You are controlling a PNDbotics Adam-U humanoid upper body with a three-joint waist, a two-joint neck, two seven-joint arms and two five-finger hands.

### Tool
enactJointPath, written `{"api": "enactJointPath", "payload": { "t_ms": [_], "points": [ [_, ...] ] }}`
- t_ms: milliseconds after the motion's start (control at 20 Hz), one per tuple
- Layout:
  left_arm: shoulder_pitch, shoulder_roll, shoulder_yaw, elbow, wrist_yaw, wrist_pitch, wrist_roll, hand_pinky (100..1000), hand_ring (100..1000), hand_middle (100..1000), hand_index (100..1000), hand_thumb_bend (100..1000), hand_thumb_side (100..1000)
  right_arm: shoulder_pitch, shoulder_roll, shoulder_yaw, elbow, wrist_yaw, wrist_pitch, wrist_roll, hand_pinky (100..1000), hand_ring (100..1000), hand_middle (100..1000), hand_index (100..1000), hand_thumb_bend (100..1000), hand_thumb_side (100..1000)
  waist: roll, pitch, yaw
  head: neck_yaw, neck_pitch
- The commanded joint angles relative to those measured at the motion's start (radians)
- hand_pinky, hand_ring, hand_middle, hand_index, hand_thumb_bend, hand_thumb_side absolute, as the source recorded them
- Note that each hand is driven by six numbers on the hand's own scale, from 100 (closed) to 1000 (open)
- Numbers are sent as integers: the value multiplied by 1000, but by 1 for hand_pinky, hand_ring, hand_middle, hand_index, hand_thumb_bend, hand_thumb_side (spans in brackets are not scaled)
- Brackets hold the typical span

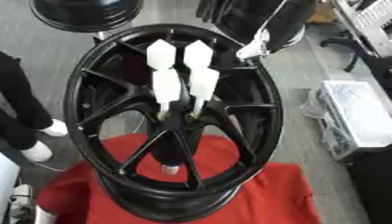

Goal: Pull the pin out of the wheel hub.

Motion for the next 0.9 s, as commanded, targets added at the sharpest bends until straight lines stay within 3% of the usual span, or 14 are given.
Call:
{"api": "enactJointPath", "payload": {
  "t_ms": [50,550,900],
  "points": [
    [-11,25,35,-5,14,-10,25,775,820,743,823,184,848,-4,-6,-9,-11,20,11,-10,815,735,691,787,491,271,6,-21,2,-4,-2],
    [-18,24,76,-40,37,-41,62,776,821,744,822,188,830,32,25,8,15,78,36,-18,808,727,692,785,476,274,3,-16,8,-19,-2],
    [-19,24,76,-48,34,-38,64,776,822,744,822,185,830,43,35,13,34,109,52,-34,765,636,691,784,475,275,3,-15,9,-25,-2]
  ]
}}
